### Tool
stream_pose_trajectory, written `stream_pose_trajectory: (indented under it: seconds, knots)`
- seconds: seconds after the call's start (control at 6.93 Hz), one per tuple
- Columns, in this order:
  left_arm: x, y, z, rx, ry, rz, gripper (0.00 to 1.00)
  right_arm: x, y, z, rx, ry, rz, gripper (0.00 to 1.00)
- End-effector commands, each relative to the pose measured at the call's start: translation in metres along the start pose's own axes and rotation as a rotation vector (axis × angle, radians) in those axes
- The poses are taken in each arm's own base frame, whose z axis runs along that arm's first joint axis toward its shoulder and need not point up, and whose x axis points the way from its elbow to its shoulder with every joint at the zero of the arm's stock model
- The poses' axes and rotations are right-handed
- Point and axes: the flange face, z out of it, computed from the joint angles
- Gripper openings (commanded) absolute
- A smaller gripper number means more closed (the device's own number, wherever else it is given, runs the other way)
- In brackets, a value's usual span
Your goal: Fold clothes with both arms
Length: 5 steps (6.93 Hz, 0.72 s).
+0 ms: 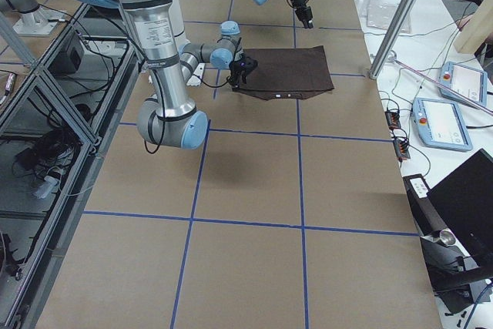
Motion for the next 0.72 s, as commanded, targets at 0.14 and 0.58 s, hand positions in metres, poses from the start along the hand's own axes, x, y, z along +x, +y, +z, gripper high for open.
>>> stream_pose_trajectory:
  seconds: [0.14,0.58]
  knots:
    - [0.002,0.001,-0.002,0.0,0.002,0.0,0.56,0.004,0.008,0.006,-0.005,0.012,-0.008,0.63]
    - [0.003,0.001,-0.003,0.0,0.004,0.001,0.56,0.004,0.012,0.019,-0.01,0.01,-0.012,0.52]
